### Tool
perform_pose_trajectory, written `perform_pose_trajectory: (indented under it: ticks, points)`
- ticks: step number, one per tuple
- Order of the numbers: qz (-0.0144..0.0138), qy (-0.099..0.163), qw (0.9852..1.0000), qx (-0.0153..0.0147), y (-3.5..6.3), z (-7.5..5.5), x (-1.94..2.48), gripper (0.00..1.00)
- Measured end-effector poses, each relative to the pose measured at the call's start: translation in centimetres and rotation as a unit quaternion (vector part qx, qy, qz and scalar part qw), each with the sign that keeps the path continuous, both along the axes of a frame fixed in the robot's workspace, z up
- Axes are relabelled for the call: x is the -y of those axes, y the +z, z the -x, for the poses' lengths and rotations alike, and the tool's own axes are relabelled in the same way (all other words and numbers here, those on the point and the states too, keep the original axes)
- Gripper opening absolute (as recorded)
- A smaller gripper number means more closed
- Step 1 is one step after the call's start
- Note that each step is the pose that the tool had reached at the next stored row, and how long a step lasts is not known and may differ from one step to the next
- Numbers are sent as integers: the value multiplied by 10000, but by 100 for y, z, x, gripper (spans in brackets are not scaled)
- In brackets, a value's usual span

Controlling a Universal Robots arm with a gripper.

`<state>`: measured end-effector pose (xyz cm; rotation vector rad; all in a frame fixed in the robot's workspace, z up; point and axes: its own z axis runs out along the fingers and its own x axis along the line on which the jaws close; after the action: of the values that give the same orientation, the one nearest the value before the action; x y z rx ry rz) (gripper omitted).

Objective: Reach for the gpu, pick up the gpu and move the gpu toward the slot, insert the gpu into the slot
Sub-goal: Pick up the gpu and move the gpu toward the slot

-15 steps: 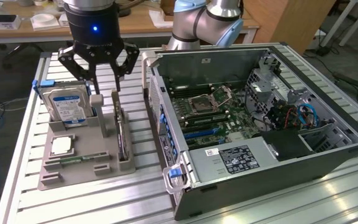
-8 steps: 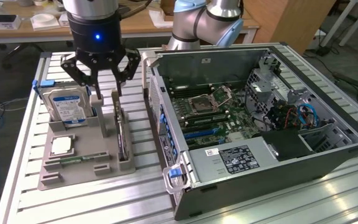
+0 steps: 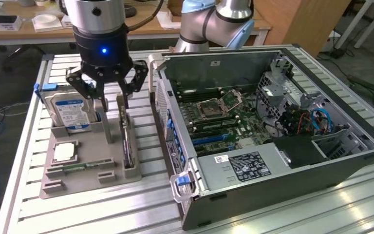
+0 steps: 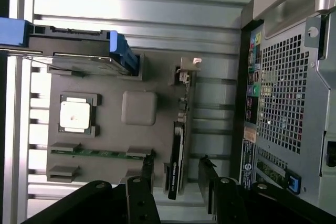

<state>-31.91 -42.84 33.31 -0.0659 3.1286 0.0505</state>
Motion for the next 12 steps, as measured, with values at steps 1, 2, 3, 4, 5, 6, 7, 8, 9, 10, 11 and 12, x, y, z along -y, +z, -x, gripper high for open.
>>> perform_pose_trajectory:
  ticks: [1, 2, 3, 4, 5, 6, 7, 8, 9, 10, 11, 12]
  points:
    - [0, 0, 10000, -1, -15, 0, 10, 47]
    - [0, 0, 10000, 1, -28, 0, 17, 47]
    - [0, 1, 10000, 0, -39, -1, 23, 47]
    - [0, 1, 10000, 0, -51, 0, 26, 47]
    - [0, 1, 10000, -7, -63, 0, 28, 47]
    - [0, 1, 10000, -20, -75, 1, 28, 47]
    - [0, 2, 10000, -33, -91, -1, 30, 47]
    - [0, 2, 10000, -41, -110, 0, 32, 47]
    - [0, 2, 10000, -44, -128, -1, 36, 47]
    - [0, 2, 10000, -46, -146, -1, 45, 47]
    - [0, 1, 10000, -47, -163, 0, 56, 47]
    - [-1, 2, 10000, -46, -184, -1, 65, 47]
